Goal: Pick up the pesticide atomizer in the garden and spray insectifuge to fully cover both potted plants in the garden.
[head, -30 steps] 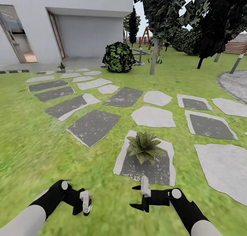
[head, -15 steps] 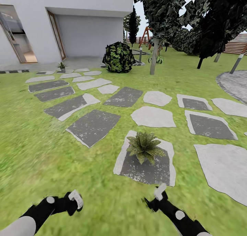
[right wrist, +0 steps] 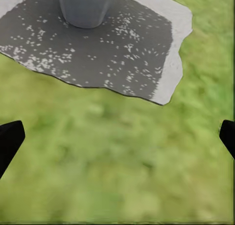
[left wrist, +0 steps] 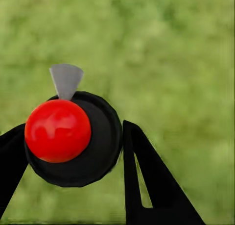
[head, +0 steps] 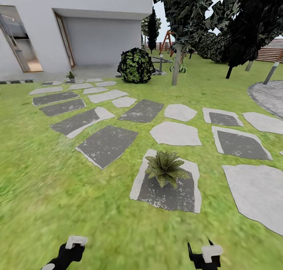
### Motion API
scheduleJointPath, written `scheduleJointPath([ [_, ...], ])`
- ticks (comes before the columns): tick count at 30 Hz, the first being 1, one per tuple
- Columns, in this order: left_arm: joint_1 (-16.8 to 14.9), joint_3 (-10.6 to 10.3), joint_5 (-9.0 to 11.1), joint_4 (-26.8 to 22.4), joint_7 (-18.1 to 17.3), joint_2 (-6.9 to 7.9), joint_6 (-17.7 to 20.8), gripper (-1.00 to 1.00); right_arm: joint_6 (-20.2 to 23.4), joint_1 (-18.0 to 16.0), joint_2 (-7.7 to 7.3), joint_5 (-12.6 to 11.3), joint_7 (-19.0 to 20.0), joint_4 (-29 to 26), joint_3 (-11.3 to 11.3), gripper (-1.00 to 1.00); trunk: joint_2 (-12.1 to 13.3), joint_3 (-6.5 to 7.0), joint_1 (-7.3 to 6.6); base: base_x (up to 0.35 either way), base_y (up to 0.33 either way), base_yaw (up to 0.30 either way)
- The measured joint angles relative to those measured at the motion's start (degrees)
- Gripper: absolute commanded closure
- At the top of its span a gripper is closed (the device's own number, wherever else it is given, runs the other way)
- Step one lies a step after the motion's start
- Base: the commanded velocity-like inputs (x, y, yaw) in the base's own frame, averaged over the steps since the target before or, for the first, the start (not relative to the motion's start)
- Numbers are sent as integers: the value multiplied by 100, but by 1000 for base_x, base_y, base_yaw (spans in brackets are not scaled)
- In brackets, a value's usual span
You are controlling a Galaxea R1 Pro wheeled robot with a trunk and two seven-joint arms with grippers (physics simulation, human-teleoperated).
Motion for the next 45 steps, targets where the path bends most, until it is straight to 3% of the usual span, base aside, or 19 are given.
scheduleJointPath([
  [1, 100, 0, 131, 5, 191, -2, -3, 100, -16, 12, 15, -18, -22, 51, 5, -100, 0, -1, 0, 0, 0, 0],
  [3, 138, -10, 165, 10, 236, -15, -3, 100, -25, 20, 46, -25, -29, 93, 10, -100, 0, 0, 0, 0, 0, 0],
  [4, 174, -35, 174, 31, 273, -121, -19, 100, -16, 38, 34, -26, -31, 269, 1, -100, 0, 0, 0, 0, 0, 0],
  [5, 214, -11, 190, 32, 277, -130, -36, 100, -15, 38, 26, -21, -31, 280, 6, -100, 0, 0, 0, 0, 0, 0],
  [16, 304, -3, 195, 32, 279, -124, -71, 100, -13, 39, 59, -27, -31, 283, 18, -100, 0, 0, 1, -31, 17, 0],
  [28, 304, -3, 182, 32, 280, -123, -73, 100, -11, 47, 59, -32, -30, 378, 21, -100, 0, 0, 1, -211, 233, 1],
  [45, 306, -3, 175, 12, 278, -114, -70, 100, -14, 45, 76, -30, -28, 391, 20, -100, 0, 0, 0, -2, 84, 267],
])
